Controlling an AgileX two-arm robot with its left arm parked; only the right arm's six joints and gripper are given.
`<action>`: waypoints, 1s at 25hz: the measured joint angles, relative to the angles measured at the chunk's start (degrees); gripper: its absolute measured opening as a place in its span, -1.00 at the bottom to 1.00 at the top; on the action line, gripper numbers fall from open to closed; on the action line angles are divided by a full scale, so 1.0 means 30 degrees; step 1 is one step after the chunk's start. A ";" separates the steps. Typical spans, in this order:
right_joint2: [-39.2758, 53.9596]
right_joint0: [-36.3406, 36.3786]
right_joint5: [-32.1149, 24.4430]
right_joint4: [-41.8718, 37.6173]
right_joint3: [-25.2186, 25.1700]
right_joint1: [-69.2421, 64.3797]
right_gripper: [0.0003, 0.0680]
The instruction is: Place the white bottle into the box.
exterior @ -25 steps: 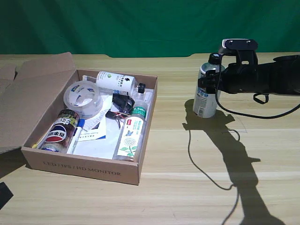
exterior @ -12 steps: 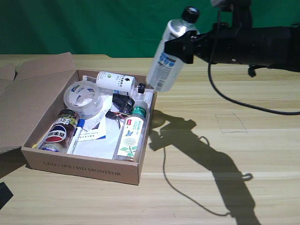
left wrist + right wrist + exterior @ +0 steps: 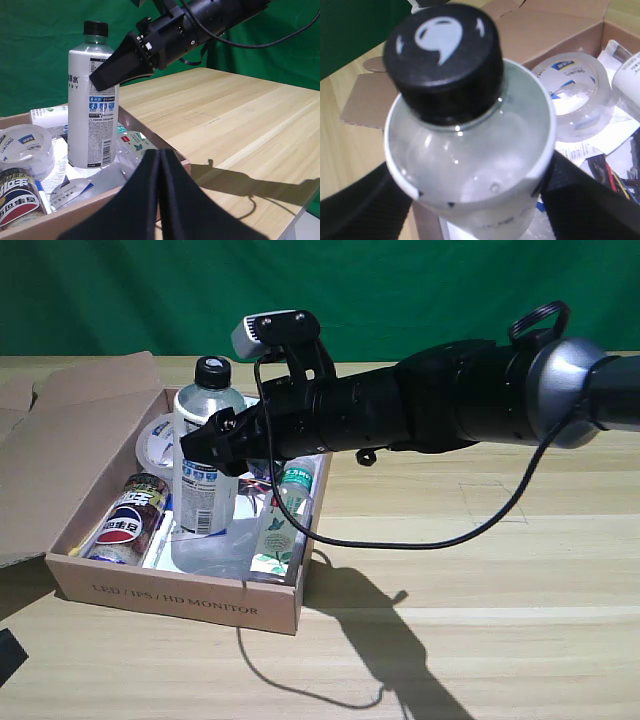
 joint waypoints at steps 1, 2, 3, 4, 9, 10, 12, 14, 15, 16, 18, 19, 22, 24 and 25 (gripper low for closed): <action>-0.0202 0.0015 0.0068 -0.0118 -0.0045 0.0327 0.64; -0.0282 0.0015 0.0105 -0.0161 -0.0109 0.0456 0.64; -0.0345 0.0015 0.0105 -0.0206 -0.0347 0.0501 0.64; -0.0368 0.0015 0.0105 -0.0185 -0.0509 0.0501 0.64; -0.0406 0.0037 0.0105 0.0046 -0.0869 0.0501 0.66; -0.0406 0.0037 0.0126 0.0046 -0.0822 0.0501 0.73; -0.0406 0.0041 0.0126 0.0046 -0.0582 0.0501 0.94; -0.0406 0.0041 0.0126 0.0046 -0.0391 0.0482 1.00; -0.0406 0.0041 0.0126 0.0046 -0.0352 0.0482 1.00; -0.0406 0.0041 0.0126 0.0096 -0.0353 0.0482 1.00; -0.0406 0.0057 0.0126 0.0074 -0.0353 0.0441 1.00; -0.0406 0.0057 0.0126 0.0046 -0.0353 0.0321 1.00; -0.0406 0.0057 0.0126 -0.0453 -0.0485 -0.0461 0.80; -0.0406 0.0057 0.0126 -0.1396 -0.0838 -0.1322 0.43; -0.0406 0.0039 0.0126 -0.1702 -0.1053 -0.1760 0.25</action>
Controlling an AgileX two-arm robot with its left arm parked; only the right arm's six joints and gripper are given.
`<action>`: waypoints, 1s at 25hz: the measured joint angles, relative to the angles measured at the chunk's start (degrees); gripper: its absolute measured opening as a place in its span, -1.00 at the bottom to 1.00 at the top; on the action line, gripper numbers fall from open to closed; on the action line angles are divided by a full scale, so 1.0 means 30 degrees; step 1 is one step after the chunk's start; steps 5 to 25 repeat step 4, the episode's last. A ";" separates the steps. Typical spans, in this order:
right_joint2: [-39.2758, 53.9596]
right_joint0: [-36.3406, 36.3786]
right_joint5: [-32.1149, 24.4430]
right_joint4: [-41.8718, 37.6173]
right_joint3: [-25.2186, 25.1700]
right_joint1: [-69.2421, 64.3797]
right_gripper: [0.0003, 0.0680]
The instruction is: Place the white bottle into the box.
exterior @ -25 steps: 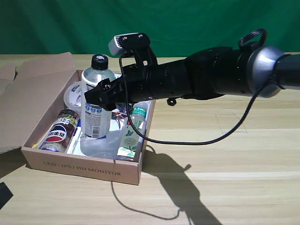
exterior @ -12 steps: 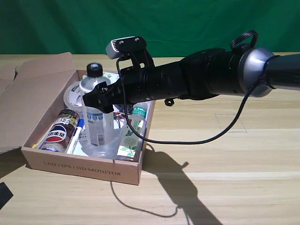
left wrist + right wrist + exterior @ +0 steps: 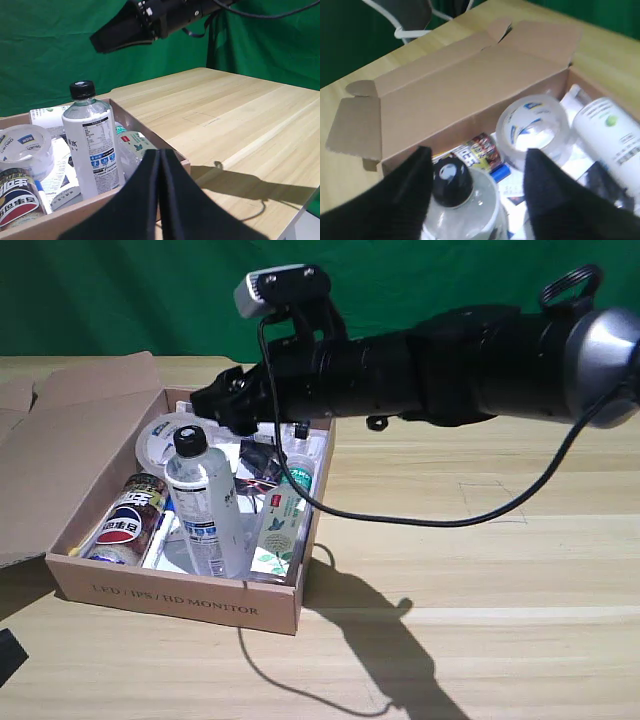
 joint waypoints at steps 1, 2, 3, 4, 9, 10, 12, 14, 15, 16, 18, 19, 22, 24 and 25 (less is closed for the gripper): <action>0.0000 -0.0115 0.0000 -0.0385 -0.0723 -0.0664 -0.12; 0.0000 -0.0242 0.0000 -0.0425 -0.1213 -0.1124 -0.37; 0.0000 -0.0421 0.0000 -0.0475 -0.1736 -0.1582 -0.60; 0.0000 -0.0686 0.0080 -0.0475 -0.2363 -0.2203 -0.80; 0.0000 -0.0686 0.0080 -0.0475 -0.2363 -0.2203 -0.80; 0.0000 -0.0686 0.0080 -0.0475 -0.2363 -0.2203 -0.80; 0.0000 -0.0686 0.0080 -0.0475 -0.2363 -0.2203 -0.80; 0.0000 -0.0686 0.0080 -0.0475 -0.2363 -0.2203 -0.80; 0.0000 -0.0686 0.0080 -0.0475 -0.2363 -0.2203 -0.80; 0.0000 -0.0686 0.0080 -0.0475 -0.2363 -0.2203 -0.80; 0.0000 -0.0686 0.0080 -0.0475 -0.2363 -0.2203 -0.80; 0.0000 -0.0686 0.0080 -0.0475 -0.2363 -0.2203 -0.80; 0.0000 -0.0686 0.0080 -0.0475 -0.2363 -0.2203 -0.80; 0.0000 -0.0686 0.0080 -0.0475 -0.2363 -0.2203 -0.80; 0.0000 -0.0686 0.0080 -0.0475 -0.2363 -0.2203 -0.80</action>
